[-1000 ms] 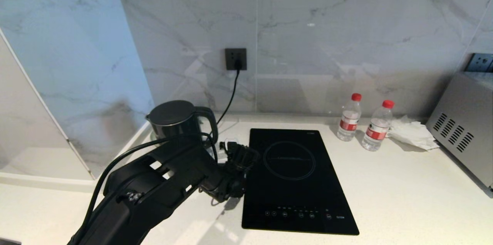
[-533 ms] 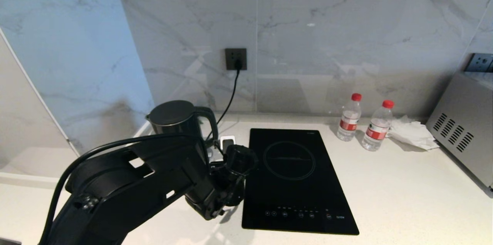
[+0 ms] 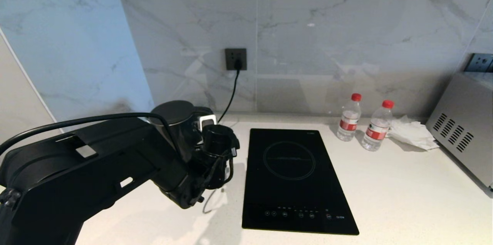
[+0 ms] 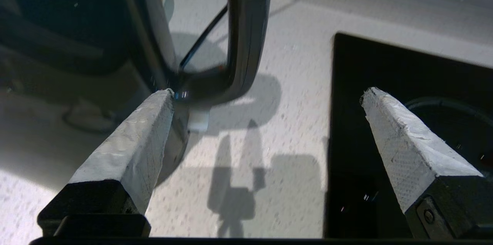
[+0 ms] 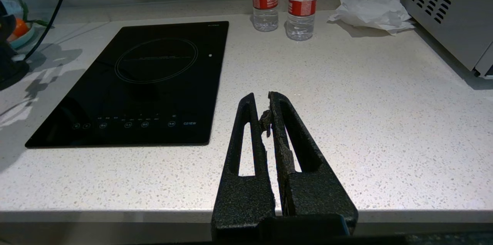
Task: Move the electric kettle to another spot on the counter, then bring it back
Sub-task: Pick up the kettle
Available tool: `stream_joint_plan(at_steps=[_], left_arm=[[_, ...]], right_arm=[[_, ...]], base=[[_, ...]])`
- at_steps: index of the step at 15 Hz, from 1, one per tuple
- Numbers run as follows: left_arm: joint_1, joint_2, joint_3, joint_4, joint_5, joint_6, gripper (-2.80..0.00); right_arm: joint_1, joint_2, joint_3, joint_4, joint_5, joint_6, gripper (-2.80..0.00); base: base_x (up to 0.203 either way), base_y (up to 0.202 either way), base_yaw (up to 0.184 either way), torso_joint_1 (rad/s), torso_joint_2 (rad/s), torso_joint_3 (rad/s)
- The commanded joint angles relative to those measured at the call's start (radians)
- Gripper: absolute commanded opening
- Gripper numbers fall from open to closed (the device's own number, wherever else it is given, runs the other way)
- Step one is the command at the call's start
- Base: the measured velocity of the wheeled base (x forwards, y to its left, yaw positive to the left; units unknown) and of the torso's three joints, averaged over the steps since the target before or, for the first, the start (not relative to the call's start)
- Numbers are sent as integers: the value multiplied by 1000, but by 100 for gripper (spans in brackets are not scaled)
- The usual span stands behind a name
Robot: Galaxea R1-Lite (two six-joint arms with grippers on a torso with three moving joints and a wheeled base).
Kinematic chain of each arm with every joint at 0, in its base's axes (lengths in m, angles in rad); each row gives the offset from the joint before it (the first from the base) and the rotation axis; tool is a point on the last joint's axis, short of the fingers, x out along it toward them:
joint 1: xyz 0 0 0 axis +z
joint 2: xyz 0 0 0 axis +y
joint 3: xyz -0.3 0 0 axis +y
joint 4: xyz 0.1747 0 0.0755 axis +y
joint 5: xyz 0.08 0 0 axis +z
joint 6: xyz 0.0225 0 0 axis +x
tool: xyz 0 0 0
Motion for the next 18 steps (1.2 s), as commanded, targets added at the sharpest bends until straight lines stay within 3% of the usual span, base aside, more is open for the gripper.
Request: stream_joint_plan(at_steps=[1,18], left_arm=[[7,-2,-45,-2,2,3,0],[69,139,-400,164,3,20,0]], right_arm=[[0,2,0,0,-1,0,-280],[0,2,0,0,-1,0,-280]], base=[[0,0,0,0,0,0],[0,0,0,0,0,0]])
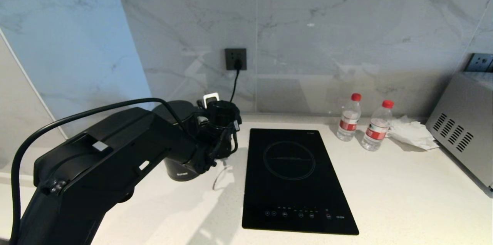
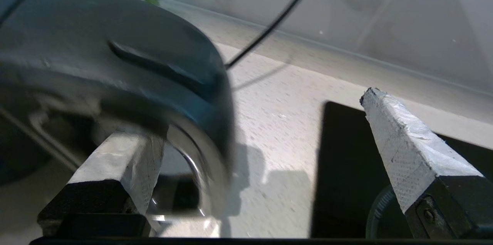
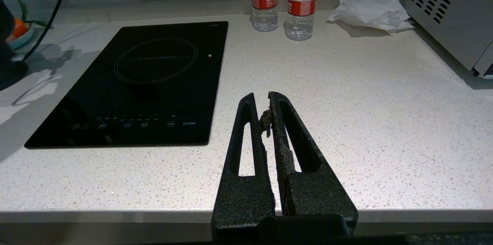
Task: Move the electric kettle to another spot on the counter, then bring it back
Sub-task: Pick up the kettle
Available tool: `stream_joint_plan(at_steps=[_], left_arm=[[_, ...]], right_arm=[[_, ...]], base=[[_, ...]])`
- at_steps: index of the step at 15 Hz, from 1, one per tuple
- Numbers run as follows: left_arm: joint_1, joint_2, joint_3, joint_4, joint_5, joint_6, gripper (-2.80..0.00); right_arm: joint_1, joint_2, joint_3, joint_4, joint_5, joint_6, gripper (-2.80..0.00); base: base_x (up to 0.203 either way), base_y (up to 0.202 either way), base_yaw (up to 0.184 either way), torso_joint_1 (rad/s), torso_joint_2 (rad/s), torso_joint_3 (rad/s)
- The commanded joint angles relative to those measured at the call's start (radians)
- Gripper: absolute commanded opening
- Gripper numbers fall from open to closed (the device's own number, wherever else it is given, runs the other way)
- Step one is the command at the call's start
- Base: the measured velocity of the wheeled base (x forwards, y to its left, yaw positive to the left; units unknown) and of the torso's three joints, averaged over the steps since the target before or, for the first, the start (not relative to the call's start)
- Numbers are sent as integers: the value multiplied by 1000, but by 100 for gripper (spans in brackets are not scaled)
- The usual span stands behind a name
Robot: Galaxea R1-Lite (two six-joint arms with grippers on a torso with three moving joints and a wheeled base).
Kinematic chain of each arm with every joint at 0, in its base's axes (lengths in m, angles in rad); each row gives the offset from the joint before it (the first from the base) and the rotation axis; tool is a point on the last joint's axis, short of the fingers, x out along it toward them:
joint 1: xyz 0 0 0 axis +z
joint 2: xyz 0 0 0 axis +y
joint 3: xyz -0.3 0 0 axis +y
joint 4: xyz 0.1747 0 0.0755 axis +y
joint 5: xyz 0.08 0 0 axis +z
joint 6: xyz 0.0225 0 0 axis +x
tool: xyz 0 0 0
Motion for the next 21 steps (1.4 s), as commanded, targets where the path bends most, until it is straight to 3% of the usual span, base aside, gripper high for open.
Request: stream_joint_plan(at_steps=[1,9,10,21], left_arm=[[9,39,-31,-2,4,0,0],[38,44,-65,0,4,16,0],[38,41,-65,0,6,17,-280],[37,37,-65,-2,12,30,-280]], right_arm=[[0,2,0,0,0,0,-280],[0,2,0,0,1,0,-280],[0,2,0,0,0,0,-280],[0,2,0,0,0,0,-280]], base=[[0,0,0,0,0,0],[0,0,0,0,0,0],[0,0,0,0,0,0],[0,0,0,0,0,0]])
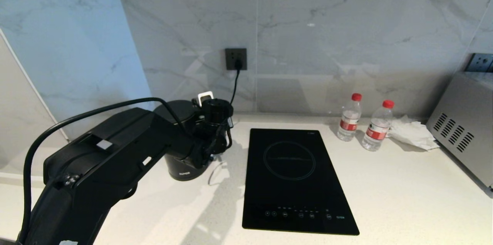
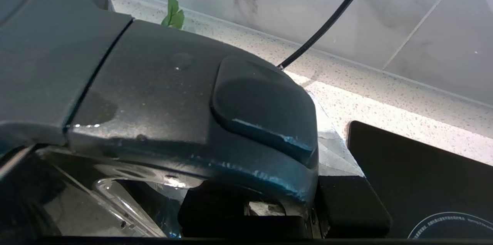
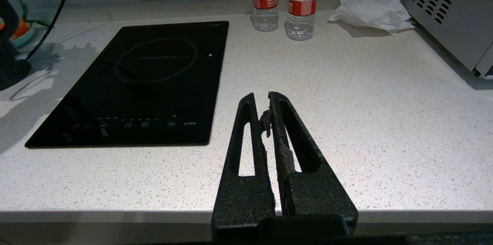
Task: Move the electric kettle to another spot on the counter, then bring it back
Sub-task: Pick up the kettle
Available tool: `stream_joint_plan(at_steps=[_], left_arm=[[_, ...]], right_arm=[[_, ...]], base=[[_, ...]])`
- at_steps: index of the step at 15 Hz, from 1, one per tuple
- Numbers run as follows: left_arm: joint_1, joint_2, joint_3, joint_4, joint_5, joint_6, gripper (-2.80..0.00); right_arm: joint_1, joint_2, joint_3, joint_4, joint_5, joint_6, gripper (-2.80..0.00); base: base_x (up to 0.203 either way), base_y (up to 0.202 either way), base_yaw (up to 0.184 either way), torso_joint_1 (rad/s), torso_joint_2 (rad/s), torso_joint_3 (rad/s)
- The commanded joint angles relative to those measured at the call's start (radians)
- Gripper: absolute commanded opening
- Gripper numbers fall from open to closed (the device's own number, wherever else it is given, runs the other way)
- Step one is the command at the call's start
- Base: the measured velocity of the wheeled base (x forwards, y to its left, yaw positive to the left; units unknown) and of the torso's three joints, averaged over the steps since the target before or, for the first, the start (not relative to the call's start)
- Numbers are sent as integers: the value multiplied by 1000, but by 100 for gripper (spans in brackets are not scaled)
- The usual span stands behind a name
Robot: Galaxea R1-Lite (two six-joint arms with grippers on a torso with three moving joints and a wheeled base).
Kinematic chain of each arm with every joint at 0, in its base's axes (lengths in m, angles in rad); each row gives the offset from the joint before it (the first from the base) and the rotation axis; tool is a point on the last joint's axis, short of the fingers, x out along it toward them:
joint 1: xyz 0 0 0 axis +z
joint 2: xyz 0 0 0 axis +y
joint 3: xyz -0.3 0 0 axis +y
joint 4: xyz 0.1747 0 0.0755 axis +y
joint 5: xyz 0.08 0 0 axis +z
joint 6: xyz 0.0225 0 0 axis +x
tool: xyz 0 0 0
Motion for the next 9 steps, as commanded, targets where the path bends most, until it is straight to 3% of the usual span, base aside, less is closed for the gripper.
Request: stream_joint_plan(at_steps=[1,9], left_arm=[[-2,-6,-5,-5,3,8,-280],[1,-24,-80,-4,5,72,-280]], right_arm=[[0,2,0,0,0,0,-280],[0,2,0,0,0,0,-280]], base=[[0,0,0,0,0,0],[0,0,0,0,0,0]])
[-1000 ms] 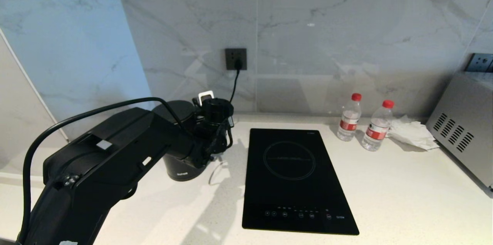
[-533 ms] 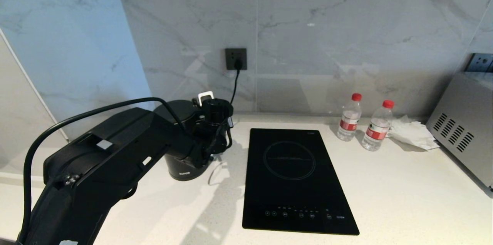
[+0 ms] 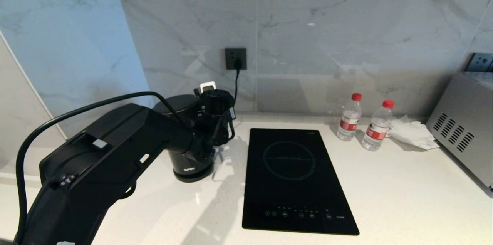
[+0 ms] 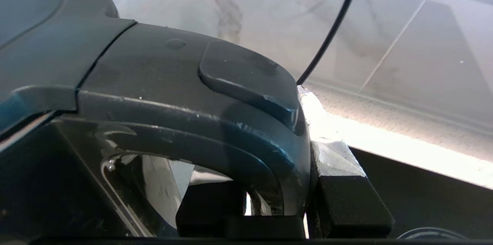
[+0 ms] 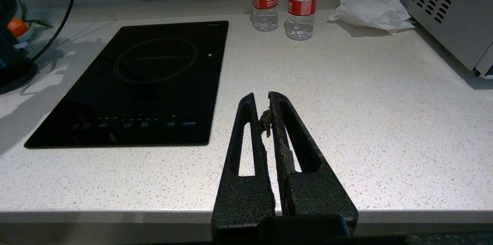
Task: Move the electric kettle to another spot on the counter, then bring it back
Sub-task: Pick up the kettle
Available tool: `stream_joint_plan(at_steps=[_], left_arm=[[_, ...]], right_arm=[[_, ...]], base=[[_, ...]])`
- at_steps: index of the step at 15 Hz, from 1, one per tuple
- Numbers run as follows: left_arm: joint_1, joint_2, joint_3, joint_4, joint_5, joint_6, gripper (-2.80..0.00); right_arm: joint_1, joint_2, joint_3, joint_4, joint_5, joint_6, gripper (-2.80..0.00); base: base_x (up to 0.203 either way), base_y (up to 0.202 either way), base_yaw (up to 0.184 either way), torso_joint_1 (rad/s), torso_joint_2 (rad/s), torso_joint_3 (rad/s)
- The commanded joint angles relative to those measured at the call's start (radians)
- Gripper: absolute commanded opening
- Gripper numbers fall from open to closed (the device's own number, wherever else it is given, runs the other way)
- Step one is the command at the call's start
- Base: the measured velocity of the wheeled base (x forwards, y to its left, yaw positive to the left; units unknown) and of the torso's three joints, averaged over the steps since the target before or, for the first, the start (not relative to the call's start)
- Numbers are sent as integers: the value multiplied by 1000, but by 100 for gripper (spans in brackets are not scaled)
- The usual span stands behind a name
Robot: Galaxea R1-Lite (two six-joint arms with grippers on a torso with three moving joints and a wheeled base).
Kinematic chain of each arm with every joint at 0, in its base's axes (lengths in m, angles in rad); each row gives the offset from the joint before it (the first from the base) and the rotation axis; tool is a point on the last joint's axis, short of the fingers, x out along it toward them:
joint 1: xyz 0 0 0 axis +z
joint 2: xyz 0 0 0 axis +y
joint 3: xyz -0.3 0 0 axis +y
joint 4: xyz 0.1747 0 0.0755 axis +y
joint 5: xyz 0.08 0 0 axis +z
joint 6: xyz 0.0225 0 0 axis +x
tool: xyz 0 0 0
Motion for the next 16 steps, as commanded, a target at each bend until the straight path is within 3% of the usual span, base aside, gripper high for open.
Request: stream_joint_plan(at_steps=[1,16], left_arm=[[2,-5,-9,-5,5,2,-280],[46,-71,-41,-6,9,31,-280]], right_arm=[[0,2,0,0,0,0,-280],[0,2,0,0,0,0,-280]], base=[[0,0,0,0,0,0],[0,0,0,0,0,0]])
